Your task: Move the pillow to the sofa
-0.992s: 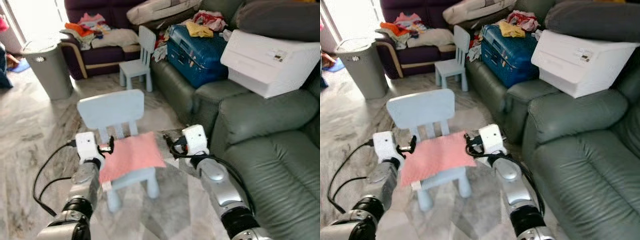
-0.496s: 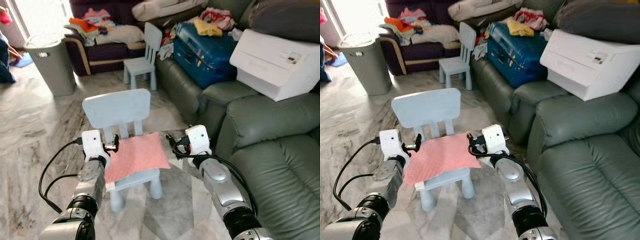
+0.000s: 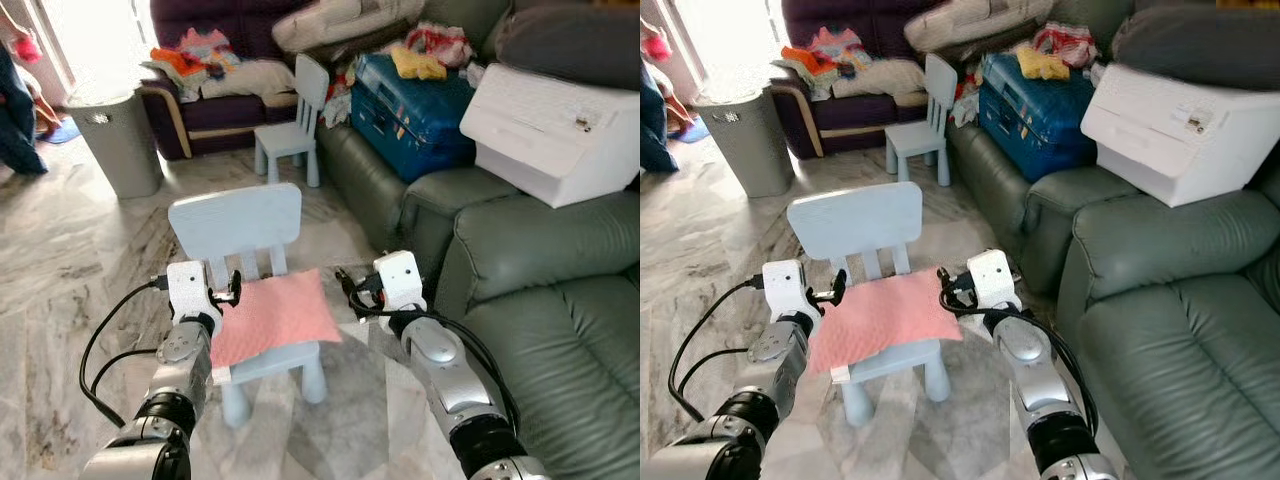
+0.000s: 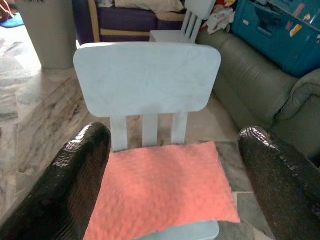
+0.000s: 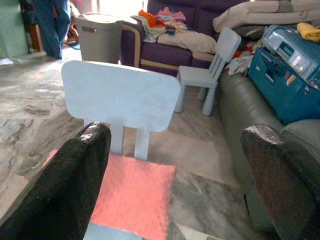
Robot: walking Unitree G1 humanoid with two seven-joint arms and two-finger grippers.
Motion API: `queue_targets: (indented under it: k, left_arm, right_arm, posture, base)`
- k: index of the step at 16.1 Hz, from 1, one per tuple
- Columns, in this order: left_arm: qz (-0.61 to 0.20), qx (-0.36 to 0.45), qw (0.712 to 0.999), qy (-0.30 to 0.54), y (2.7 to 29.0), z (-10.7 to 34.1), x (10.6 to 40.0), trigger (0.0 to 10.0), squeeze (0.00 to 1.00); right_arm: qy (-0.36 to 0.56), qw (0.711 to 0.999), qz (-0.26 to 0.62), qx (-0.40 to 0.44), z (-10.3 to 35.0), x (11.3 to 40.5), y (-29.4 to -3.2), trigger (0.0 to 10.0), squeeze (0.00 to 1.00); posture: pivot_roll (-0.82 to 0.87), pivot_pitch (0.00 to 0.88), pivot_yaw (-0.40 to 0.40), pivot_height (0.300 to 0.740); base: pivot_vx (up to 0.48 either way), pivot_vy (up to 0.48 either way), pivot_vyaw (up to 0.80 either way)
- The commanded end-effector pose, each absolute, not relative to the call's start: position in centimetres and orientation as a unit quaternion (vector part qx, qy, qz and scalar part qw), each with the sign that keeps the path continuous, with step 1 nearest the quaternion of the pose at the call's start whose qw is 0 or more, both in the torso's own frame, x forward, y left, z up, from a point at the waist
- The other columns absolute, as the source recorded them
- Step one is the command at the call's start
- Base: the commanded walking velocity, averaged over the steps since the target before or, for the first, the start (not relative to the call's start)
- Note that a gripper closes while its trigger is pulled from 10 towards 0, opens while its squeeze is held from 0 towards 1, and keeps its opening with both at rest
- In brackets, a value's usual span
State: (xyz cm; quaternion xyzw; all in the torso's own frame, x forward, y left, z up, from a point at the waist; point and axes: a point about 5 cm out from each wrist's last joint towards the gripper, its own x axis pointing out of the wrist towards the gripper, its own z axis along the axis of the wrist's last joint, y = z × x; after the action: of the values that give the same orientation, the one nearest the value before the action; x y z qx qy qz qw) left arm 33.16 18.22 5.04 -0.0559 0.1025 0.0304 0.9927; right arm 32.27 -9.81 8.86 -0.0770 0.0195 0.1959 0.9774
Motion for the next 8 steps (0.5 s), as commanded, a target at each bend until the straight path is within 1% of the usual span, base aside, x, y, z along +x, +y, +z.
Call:
queue_targets:
  k: [1, 8]
  left_arm:
    - [0.032, -0.056, 0.993, 0.099, 18.31, 5.2, 33.25, 10.0, 0.0]
    - [0.03, -0.061, 0.993, 0.1, 18.27, 5.11, 33.19, 10.0, 0.0]
  right_arm:
    - [0.009, 0.976, 0.203, -0.079, 9.41, 32.49, -9.59, 10.0, 0.0]
    - [0.008, 0.974, 0.209, -0.083, 9.43, 32.45, -9.45, 10.0, 0.0]
  posture:
    - [-0.07, 0.0, 0.019, 0.74]
    - [-0.07, 0.0, 0.017, 0.74]
  base:
    - [0.375, 0.0, 0.0]
    - [0.387, 0.0, 0.0]
